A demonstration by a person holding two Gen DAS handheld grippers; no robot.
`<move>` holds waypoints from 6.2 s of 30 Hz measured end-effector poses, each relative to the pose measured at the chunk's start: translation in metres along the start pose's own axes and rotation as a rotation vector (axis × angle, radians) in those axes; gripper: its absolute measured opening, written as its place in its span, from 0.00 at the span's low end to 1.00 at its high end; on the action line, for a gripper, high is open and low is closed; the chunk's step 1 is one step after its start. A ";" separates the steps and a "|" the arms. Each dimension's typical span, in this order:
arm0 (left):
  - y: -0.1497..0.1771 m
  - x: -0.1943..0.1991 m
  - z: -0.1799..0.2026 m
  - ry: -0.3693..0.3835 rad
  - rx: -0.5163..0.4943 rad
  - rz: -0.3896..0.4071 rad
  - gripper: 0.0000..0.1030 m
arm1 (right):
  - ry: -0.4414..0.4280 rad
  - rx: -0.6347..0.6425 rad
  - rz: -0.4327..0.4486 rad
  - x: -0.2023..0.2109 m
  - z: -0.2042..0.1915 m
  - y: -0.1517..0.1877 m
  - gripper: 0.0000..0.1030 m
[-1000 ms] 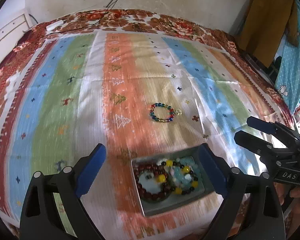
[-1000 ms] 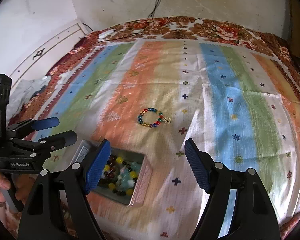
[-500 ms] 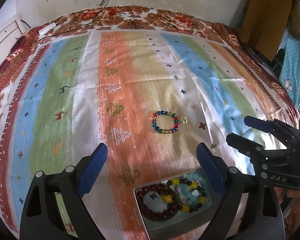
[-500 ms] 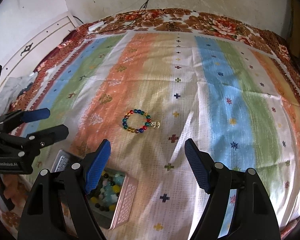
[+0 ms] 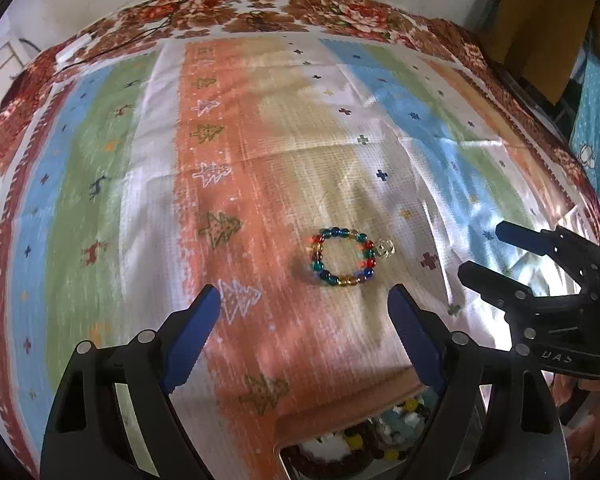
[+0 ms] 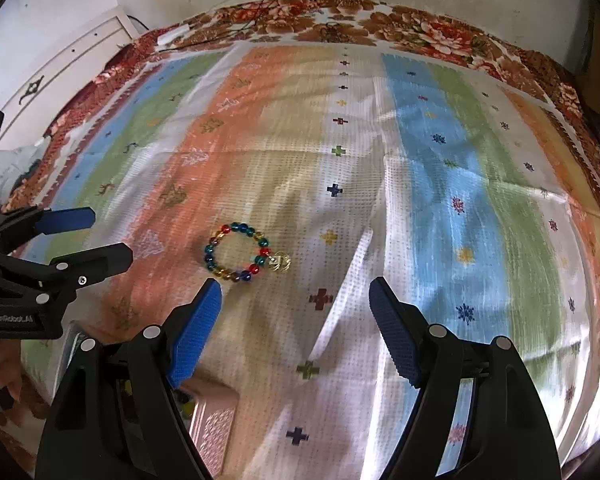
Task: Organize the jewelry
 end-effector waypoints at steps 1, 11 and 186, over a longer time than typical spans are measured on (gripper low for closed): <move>-0.001 -0.004 0.001 0.001 -0.007 -0.008 0.81 | 0.003 0.001 -0.005 -0.003 0.001 -0.001 0.74; -0.011 -0.041 -0.005 -0.011 -0.032 -0.084 0.66 | 0.012 0.033 -0.062 -0.030 -0.001 -0.005 0.74; -0.029 -0.017 -0.011 0.081 0.005 -0.079 0.09 | -0.017 0.252 -0.136 -0.085 -0.035 0.003 0.43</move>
Point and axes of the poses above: each gripper's, at about its wrist camera, not at the fingertips, and x roughly against the way its jaws point, z to its right, y to its underside, the point moved 5 cm from there along -x, roughly the way its jaws point, and after that the axes turned 5 degrees about z, right-handed, at the moved point
